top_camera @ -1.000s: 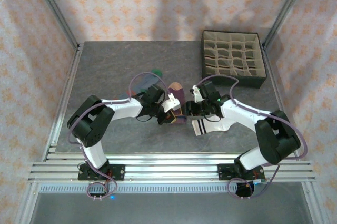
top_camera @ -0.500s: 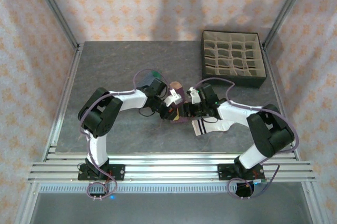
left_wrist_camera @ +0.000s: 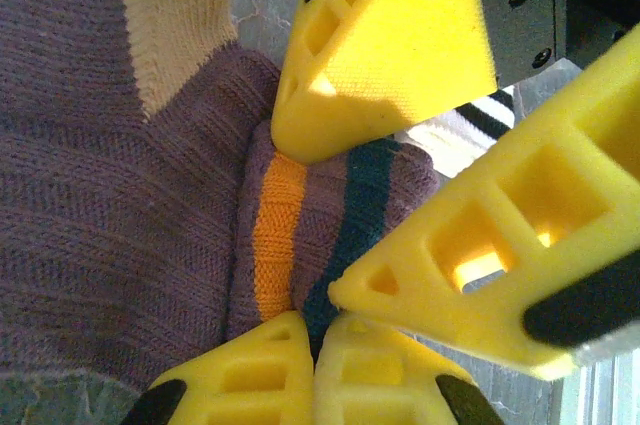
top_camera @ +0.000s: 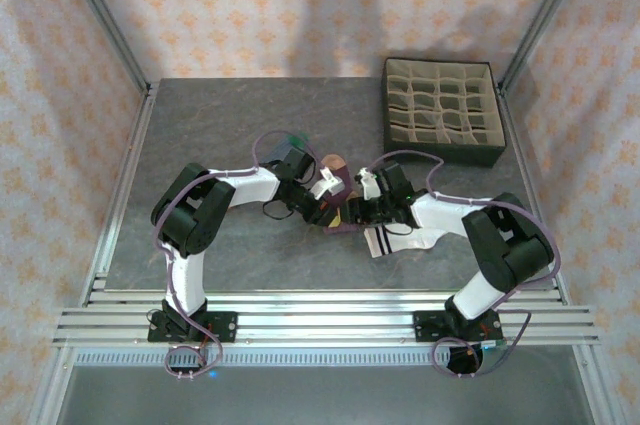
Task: Roll the socks
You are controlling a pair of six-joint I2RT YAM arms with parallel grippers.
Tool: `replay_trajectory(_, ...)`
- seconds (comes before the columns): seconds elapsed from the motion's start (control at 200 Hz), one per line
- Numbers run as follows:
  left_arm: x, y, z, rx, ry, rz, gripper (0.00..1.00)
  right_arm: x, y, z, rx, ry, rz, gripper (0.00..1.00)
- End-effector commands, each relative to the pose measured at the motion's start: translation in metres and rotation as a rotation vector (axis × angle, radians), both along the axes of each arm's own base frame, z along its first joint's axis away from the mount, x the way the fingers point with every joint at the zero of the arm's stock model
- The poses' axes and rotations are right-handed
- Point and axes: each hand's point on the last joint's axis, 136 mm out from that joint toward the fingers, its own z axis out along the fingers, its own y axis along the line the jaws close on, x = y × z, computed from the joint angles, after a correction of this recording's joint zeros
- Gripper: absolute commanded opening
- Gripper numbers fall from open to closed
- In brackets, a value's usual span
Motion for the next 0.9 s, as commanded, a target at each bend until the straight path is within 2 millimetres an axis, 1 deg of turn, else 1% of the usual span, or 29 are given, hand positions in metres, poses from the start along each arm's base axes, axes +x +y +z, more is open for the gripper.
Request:
replay_trajectory(0.0, -0.016, 0.036, -0.058, 0.218, 0.114, 0.071, 0.0, -0.016, -0.028, -0.025, -0.145, 0.049, -0.035, 0.46)
replay_trajectory(0.055, -0.015, 0.035, -0.058, 0.219, 0.112, 0.071, 0.0, -0.016, -0.03, -0.025, -0.16, 0.045, -0.041, 0.46)
replay_trajectory(0.13, -0.015, 0.035, -0.058, 0.218, 0.111, 0.071, 0.0, -0.017, -0.03, -0.023, -0.156, 0.044, -0.035, 0.45)
replay_trajectory(0.31, -0.006, 0.032, -0.052, 0.206, 0.07, 0.089, 0.0, -0.019, -0.027, -0.029, -0.161, 0.083, -0.019, 0.38)
replay_trajectory(0.35, -0.003, 0.032, -0.05, 0.207, 0.055, 0.096, 0.0, -0.02, -0.029, -0.032, -0.177, 0.098, -0.022, 0.34)
replay_trajectory(0.435, 0.001, 0.031, -0.045, 0.198, 0.015, 0.098, 0.0, -0.023, -0.034, -0.039, -0.218, 0.133, -0.027, 0.21)
replay_trajectory(0.48, 0.002, 0.031, -0.043, 0.195, -0.013, 0.098, 0.02, -0.024, -0.036, -0.043, -0.237, 0.153, -0.03, 0.14)
replay_trajectory(0.541, 0.003, 0.031, -0.039, 0.197, -0.061, 0.09, 0.06, -0.027, -0.04, -0.047, -0.263, 0.181, -0.04, 0.09)
replay_trajectory(0.601, 0.003, 0.031, -0.035, 0.211, -0.114, 0.074, 0.12, -0.028, -0.044, -0.051, -0.293, 0.21, -0.062, 0.06)
replay_trajectory(0.646, 0.0, 0.032, -0.038, 0.23, -0.144, 0.051, 0.15, -0.029, -0.046, -0.054, -0.307, 0.234, -0.073, 0.05)
replay_trajectory(0.656, 0.002, 0.031, -0.029, 0.221, -0.171, 0.049, 0.15, -0.029, -0.046, -0.054, -0.309, 0.238, -0.074, 0.05)
replay_trajectory(0.691, 0.001, 0.031, -0.024, 0.224, -0.21, 0.034, 0.17, -0.029, -0.047, -0.055, -0.318, 0.254, -0.083, 0.04)
replay_trajectory(0.761, -0.002, 0.03, -0.018, 0.228, -0.276, 0.005, 0.19, -0.031, -0.047, -0.058, -0.332, 0.286, -0.084, 0.03)
replay_trajectory(0.896, 0.002, 0.032, -0.006, 0.21, -0.389, 0.013, 0.21, -0.033, -0.051, -0.063, -0.374, 0.326, -0.083, 0.02)
